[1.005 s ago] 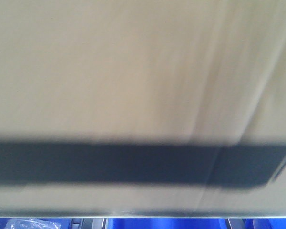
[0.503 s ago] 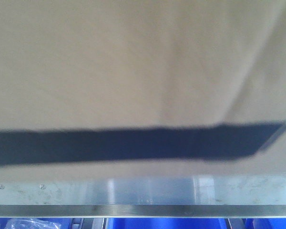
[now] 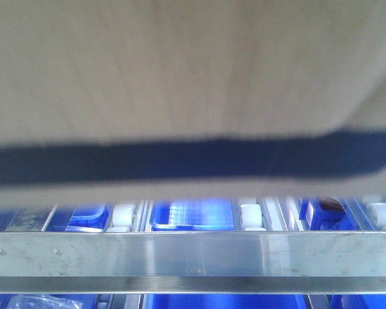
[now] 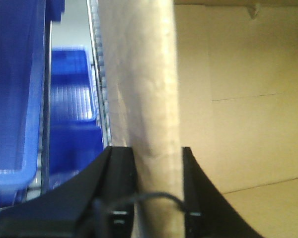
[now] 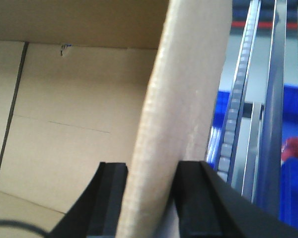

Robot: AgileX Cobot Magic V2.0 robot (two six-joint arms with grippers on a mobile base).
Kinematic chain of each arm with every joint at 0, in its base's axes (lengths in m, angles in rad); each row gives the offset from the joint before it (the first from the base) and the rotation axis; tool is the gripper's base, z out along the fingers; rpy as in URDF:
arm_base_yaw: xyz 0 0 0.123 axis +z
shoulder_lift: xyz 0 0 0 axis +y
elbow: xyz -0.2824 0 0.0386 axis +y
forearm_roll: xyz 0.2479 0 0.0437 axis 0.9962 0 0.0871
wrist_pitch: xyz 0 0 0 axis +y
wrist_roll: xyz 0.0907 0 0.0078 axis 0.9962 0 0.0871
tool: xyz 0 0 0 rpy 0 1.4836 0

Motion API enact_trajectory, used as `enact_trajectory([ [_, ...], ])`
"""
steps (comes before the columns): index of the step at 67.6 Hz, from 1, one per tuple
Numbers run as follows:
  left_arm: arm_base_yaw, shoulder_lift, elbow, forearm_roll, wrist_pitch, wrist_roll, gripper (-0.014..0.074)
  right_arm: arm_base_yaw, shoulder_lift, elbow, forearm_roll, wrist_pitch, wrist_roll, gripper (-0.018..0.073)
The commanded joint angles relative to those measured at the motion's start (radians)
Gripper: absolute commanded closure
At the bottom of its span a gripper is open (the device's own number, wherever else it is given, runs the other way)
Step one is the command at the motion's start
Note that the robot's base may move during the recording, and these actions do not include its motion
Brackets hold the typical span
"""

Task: Grab box from left shelf to table start
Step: 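Lift the box with both grippers and pull it off the shelf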

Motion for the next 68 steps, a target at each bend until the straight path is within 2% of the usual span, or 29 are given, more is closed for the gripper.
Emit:
enact_trajectory([
  [1,-0.014,-0.005,-0.036,-0.152,-0.234,0.042,0.0687,0.002,0.013,-0.03,0.014,-0.155,-0.03,0.0501],
  [68,-0.014,-0.005,-0.036,-0.163,-0.234,0.042,0.0688,0.002,0.013,-0.03,0.014,-0.17,-0.03,0.0501],
])
